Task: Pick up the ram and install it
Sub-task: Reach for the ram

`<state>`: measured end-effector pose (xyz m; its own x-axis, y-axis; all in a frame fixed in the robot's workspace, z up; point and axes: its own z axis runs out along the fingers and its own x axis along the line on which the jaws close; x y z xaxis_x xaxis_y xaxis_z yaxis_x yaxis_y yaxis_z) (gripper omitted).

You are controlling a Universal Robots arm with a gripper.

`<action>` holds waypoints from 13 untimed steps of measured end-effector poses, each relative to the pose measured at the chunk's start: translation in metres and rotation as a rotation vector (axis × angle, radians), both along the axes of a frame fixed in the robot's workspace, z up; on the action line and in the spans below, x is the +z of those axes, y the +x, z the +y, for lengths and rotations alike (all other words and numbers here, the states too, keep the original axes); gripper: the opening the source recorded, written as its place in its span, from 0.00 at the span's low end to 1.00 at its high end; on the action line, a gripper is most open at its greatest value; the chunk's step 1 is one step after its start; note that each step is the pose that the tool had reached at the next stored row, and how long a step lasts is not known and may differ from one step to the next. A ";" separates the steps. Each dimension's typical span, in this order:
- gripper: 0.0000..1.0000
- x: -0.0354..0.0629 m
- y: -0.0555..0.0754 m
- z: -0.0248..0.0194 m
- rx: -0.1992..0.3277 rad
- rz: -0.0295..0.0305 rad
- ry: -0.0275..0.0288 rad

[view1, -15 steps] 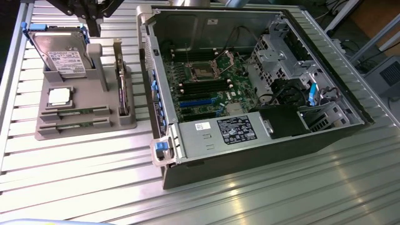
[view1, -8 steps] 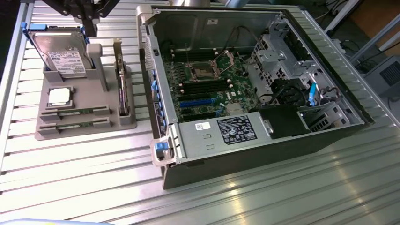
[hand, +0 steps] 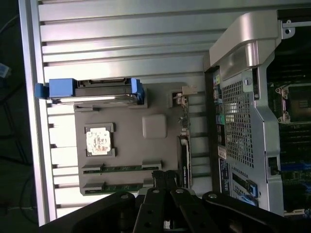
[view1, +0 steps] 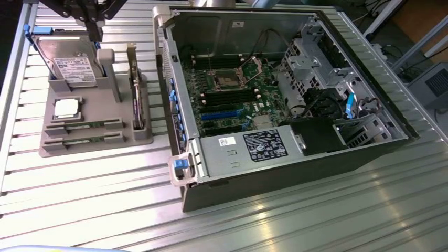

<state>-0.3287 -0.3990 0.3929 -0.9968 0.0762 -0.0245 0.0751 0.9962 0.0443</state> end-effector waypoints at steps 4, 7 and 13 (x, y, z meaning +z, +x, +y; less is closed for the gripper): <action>0.10 -0.0001 -0.005 0.0000 0.000 0.0000 0.0000; 0.10 -0.0001 -0.010 0.0000 0.000 0.0000 0.0000; 0.10 -0.0002 -0.018 0.0000 0.000 0.0000 0.0000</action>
